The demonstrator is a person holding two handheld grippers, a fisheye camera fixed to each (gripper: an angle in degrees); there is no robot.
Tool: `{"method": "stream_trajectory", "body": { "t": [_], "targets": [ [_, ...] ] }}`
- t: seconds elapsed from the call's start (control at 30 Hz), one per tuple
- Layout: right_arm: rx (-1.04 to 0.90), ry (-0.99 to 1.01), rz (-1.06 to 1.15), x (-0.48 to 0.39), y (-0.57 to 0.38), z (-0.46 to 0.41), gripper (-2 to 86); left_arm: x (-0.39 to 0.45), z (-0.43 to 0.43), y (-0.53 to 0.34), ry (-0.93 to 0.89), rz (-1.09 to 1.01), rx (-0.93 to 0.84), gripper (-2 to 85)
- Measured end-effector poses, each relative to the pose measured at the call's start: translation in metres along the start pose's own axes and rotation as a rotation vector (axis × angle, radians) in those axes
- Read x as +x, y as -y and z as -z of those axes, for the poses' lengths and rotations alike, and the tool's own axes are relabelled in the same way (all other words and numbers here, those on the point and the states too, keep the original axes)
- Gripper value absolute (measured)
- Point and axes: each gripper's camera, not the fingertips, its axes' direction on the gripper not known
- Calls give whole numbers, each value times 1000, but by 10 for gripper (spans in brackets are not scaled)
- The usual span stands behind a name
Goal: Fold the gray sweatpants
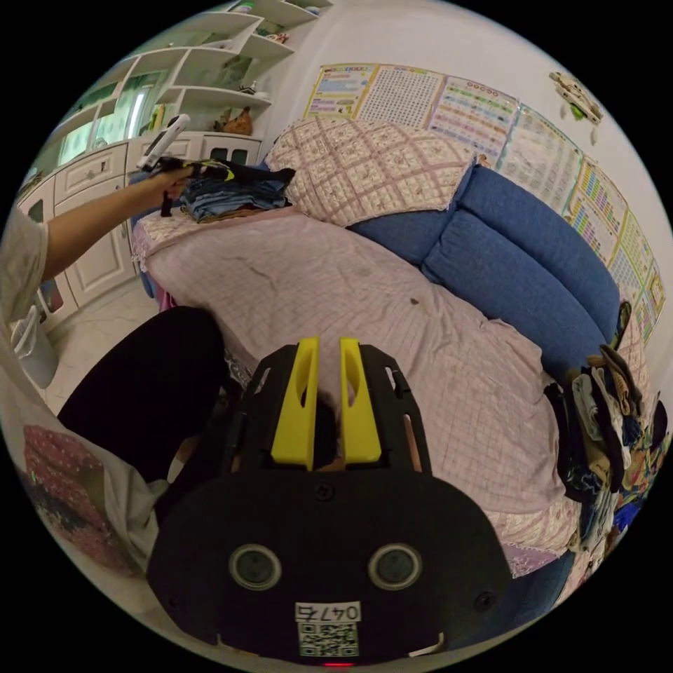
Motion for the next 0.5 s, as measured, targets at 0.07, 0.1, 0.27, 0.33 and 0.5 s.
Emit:
{"method": "stream_trajectory", "body": {
  "t": [0.07,0.1,0.27,0.33,0.5],
  "targets": [
    [-21,9,-6,5,31,2,11,-17,8,35,2,128,17,109],
    [-23,12,-8,6,38,3,10,-21,11,43,15,160,20,109],
    [-40,49,-22,11,98,11,7,-44,37,106,90,345,37,113],
    [-63,11,7,9,117,13,6,-48,46,121,118,379,10,114],
    [-108,-27,77,8,162,19,2,-53,97,151,105,446,2,93]
  ]
}}
